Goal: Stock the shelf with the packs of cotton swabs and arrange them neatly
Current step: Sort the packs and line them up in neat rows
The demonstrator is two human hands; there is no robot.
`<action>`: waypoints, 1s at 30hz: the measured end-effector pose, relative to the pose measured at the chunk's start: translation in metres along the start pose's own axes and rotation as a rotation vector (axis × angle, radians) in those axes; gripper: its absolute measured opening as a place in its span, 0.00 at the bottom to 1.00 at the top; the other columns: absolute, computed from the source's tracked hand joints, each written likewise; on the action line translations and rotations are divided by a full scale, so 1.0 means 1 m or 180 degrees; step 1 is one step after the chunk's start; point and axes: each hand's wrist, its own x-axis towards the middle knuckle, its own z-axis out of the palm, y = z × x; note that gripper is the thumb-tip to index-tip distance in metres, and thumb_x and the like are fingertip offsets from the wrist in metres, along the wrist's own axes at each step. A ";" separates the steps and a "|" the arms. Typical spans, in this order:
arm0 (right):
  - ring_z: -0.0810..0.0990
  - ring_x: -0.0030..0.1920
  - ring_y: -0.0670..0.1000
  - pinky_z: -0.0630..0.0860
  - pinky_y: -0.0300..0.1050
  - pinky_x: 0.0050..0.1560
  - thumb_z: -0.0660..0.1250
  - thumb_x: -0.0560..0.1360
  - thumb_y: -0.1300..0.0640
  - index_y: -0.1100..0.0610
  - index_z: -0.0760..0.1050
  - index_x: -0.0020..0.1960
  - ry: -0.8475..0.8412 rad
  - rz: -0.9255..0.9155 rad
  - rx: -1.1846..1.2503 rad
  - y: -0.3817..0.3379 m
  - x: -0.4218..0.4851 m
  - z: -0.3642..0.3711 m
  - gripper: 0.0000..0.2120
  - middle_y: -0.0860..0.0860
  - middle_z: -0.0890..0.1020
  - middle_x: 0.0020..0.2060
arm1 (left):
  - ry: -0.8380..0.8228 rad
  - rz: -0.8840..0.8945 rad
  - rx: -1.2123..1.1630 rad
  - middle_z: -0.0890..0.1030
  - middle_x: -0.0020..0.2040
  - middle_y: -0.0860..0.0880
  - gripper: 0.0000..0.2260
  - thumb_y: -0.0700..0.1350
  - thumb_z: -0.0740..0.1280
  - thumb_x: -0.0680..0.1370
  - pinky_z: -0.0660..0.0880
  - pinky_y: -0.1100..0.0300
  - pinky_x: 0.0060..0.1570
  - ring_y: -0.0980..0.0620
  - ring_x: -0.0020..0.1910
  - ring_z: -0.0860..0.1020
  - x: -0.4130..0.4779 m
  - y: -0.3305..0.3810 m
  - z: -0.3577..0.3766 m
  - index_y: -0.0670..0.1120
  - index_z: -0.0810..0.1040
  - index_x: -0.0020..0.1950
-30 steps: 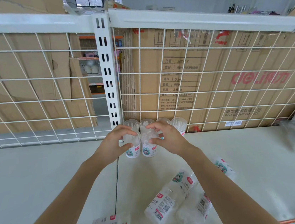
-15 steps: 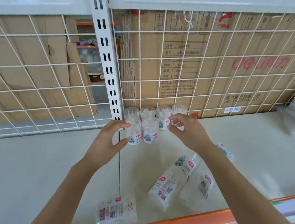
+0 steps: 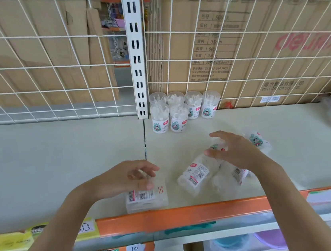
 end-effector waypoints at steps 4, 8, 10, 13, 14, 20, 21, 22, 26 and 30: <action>0.72 0.62 0.51 0.64 0.42 0.52 0.67 0.71 0.38 0.47 0.62 0.71 -0.0085 0.0136 -0.0001 0.002 0.001 0.002 0.33 0.52 0.73 0.65 | -0.0307 -0.0141 0.0096 0.79 0.53 0.55 0.29 0.58 0.75 0.60 0.71 0.69 0.52 0.60 0.53 0.76 -0.006 -0.004 0.003 0.54 0.76 0.59; 0.71 0.64 0.50 0.65 0.43 0.54 0.68 0.64 0.34 0.45 0.67 0.68 -0.0058 0.0117 0.0105 0.001 0.000 0.004 0.35 0.50 0.72 0.65 | -0.0321 -0.0123 0.0285 0.80 0.52 0.56 0.21 0.50 0.75 0.67 0.72 0.68 0.51 0.58 0.51 0.77 -0.005 -0.006 0.003 0.54 0.77 0.58; 0.71 0.64 0.50 0.67 0.45 0.56 0.67 0.58 0.32 0.44 0.68 0.66 -0.0032 0.0081 0.0240 0.000 -0.002 0.004 0.39 0.49 0.72 0.64 | -0.0244 -0.0092 0.0287 0.80 0.52 0.58 0.19 0.47 0.74 0.70 0.71 0.69 0.53 0.60 0.52 0.77 -0.004 -0.007 0.002 0.55 0.77 0.59; 0.70 0.64 0.50 0.67 0.45 0.57 0.67 0.57 0.32 0.45 0.67 0.67 0.0008 0.0074 0.0274 -0.001 -0.002 0.002 0.40 0.50 0.71 0.64 | -0.0011 -0.0058 0.0251 0.77 0.56 0.55 0.20 0.45 0.73 0.72 0.68 0.73 0.56 0.62 0.57 0.73 -0.001 -0.009 0.001 0.60 0.73 0.60; 0.70 0.64 0.51 0.66 0.44 0.56 0.66 0.58 0.32 0.45 0.66 0.68 -0.0027 0.0127 0.0196 0.000 -0.001 0.001 0.41 0.50 0.70 0.65 | 0.0110 -0.0037 0.0287 0.75 0.58 0.54 0.21 0.44 0.72 0.73 0.66 0.75 0.57 0.62 0.58 0.71 0.001 -0.009 0.000 0.62 0.71 0.61; 0.71 0.61 0.51 0.66 0.45 0.53 0.63 0.54 0.27 0.46 0.67 0.66 -0.0270 0.0384 0.0016 0.003 0.004 -0.004 0.44 0.49 0.73 0.64 | 0.0633 0.0230 0.0185 0.72 0.56 0.55 0.26 0.49 0.70 0.69 0.67 0.76 0.49 0.65 0.49 0.70 0.009 -0.001 -0.002 0.68 0.68 0.63; 0.72 0.58 0.50 0.66 0.44 0.52 0.65 0.55 0.28 0.47 0.67 0.64 -0.0248 0.0367 0.0045 0.003 0.004 -0.004 0.42 0.49 0.74 0.61 | 0.0680 0.0272 0.0154 0.72 0.55 0.55 0.26 0.48 0.70 0.68 0.68 0.74 0.48 0.65 0.46 0.70 0.012 0.001 -0.001 0.68 0.69 0.62; 0.72 0.55 0.50 0.66 0.44 0.50 0.67 0.57 0.30 0.47 0.67 0.63 -0.0235 0.0343 0.0103 0.002 0.004 -0.004 0.39 0.49 0.74 0.58 | 0.0713 0.0310 0.0136 0.71 0.55 0.54 0.26 0.49 0.70 0.67 0.70 0.72 0.47 0.65 0.45 0.71 0.015 0.003 0.000 0.69 0.70 0.60; 0.73 0.51 0.49 0.69 0.43 0.46 0.73 0.62 0.37 0.47 0.65 0.63 -0.0356 0.0156 0.0257 0.004 0.006 -0.004 0.35 0.49 0.73 0.55 | 0.0860 0.0474 -0.0034 0.71 0.52 0.51 0.22 0.48 0.73 0.64 0.76 0.63 0.42 0.53 0.46 0.74 0.030 0.013 0.007 0.64 0.69 0.53; 0.77 0.46 0.49 0.79 0.42 0.39 0.75 0.66 0.43 0.50 0.70 0.60 -0.0533 0.0050 0.0505 0.001 0.012 -0.006 0.27 0.50 0.70 0.52 | 0.1307 0.0550 -0.0068 0.74 0.53 0.49 0.23 0.49 0.74 0.63 0.74 0.67 0.40 0.58 0.44 0.76 0.054 0.021 0.018 0.58 0.66 0.53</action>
